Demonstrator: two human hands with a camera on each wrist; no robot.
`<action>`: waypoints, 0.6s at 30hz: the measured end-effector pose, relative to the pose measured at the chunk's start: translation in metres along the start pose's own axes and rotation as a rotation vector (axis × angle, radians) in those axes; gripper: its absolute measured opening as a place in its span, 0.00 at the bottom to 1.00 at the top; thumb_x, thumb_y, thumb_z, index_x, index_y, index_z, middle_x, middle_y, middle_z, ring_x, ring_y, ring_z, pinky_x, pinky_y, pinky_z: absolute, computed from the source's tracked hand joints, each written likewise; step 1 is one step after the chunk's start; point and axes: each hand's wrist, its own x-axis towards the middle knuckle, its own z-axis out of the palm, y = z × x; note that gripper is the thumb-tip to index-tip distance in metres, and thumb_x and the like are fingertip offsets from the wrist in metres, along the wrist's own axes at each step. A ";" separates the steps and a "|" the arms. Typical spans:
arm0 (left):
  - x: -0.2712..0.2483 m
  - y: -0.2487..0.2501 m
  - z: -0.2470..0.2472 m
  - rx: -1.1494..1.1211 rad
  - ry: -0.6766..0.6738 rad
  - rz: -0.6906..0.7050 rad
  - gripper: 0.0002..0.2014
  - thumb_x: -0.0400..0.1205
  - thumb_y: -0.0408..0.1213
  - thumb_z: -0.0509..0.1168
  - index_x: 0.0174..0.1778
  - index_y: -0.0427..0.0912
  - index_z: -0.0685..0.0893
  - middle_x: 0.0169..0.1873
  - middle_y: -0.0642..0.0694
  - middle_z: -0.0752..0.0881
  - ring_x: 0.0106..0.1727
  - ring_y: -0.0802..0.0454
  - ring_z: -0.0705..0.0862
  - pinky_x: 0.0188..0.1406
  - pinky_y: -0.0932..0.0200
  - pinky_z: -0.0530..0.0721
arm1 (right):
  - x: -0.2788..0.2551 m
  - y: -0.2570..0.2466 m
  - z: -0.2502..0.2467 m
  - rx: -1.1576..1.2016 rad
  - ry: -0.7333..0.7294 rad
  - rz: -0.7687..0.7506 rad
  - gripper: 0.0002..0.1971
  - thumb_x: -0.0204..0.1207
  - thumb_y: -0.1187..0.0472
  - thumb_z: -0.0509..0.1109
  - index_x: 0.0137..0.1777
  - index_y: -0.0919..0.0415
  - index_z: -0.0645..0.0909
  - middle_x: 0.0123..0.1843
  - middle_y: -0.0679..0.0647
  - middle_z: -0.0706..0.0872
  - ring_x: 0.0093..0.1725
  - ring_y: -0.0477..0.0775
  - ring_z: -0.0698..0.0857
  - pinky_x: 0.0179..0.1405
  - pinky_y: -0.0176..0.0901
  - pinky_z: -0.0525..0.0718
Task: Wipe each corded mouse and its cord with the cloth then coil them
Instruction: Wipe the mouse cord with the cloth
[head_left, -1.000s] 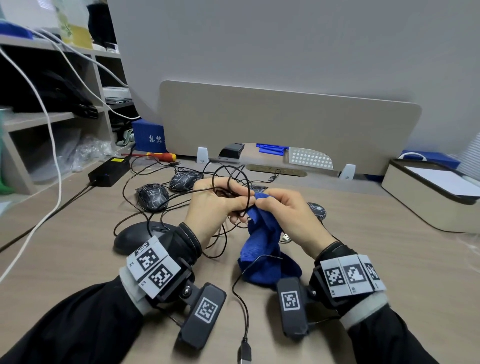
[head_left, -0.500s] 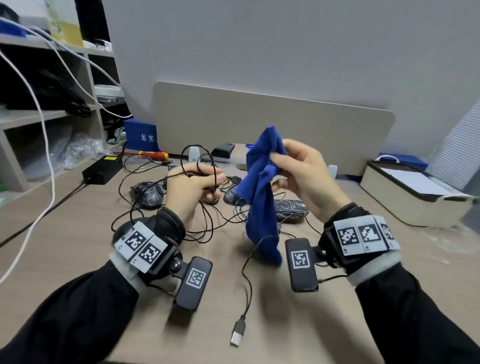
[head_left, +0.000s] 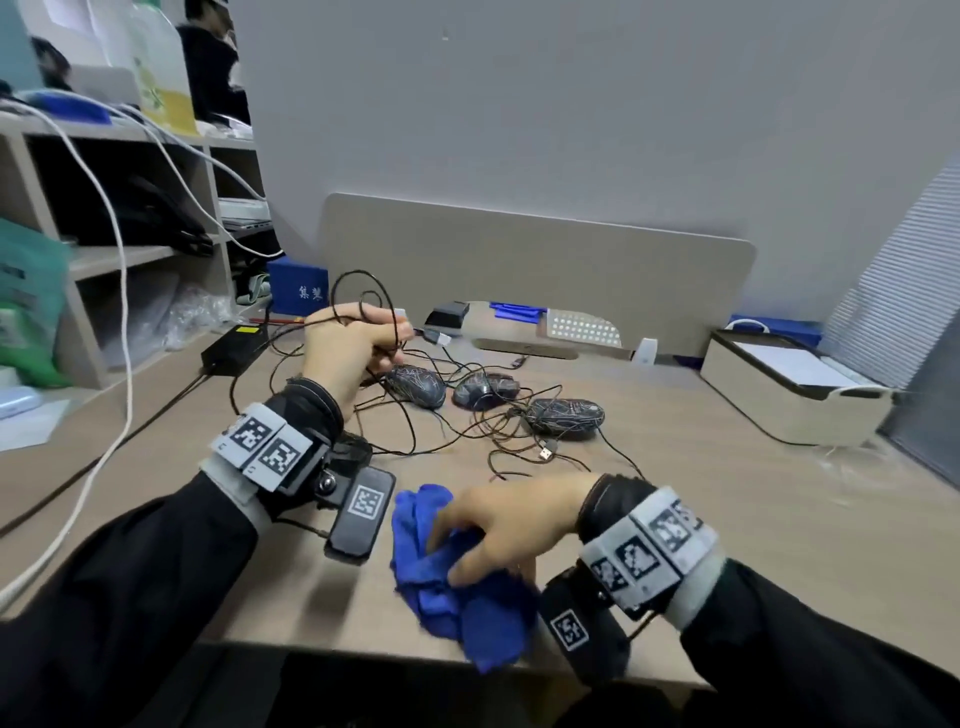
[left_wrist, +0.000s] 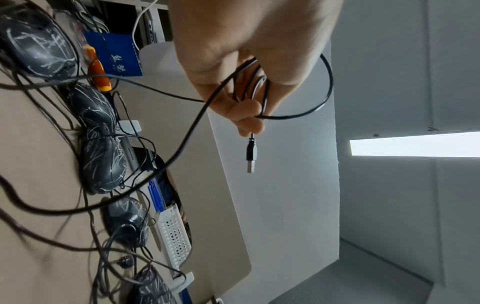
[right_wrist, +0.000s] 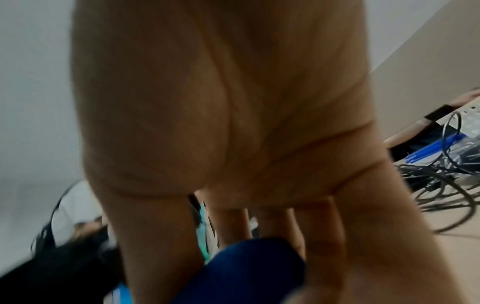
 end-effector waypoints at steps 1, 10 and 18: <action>-0.003 0.000 0.003 0.015 -0.020 -0.005 0.07 0.75 0.18 0.71 0.37 0.34 0.85 0.31 0.37 0.84 0.19 0.54 0.80 0.16 0.68 0.72 | 0.006 0.003 0.003 -0.031 0.000 0.024 0.22 0.80 0.56 0.74 0.73 0.54 0.76 0.59 0.56 0.79 0.50 0.67 0.88 0.51 0.60 0.90; -0.008 -0.008 0.031 0.058 -0.152 -0.078 0.09 0.74 0.18 0.72 0.36 0.36 0.85 0.27 0.42 0.88 0.20 0.53 0.81 0.17 0.68 0.74 | 0.026 0.053 -0.046 -0.192 0.260 0.305 0.14 0.79 0.60 0.73 0.64 0.59 0.85 0.50 0.56 0.82 0.33 0.51 0.81 0.17 0.31 0.78; -0.009 -0.014 0.044 0.107 -0.235 -0.181 0.07 0.77 0.19 0.69 0.40 0.35 0.84 0.33 0.38 0.88 0.20 0.52 0.82 0.16 0.68 0.75 | 0.038 0.098 -0.071 -0.089 0.563 0.466 0.14 0.79 0.59 0.71 0.62 0.63 0.84 0.60 0.61 0.87 0.59 0.63 0.85 0.56 0.47 0.83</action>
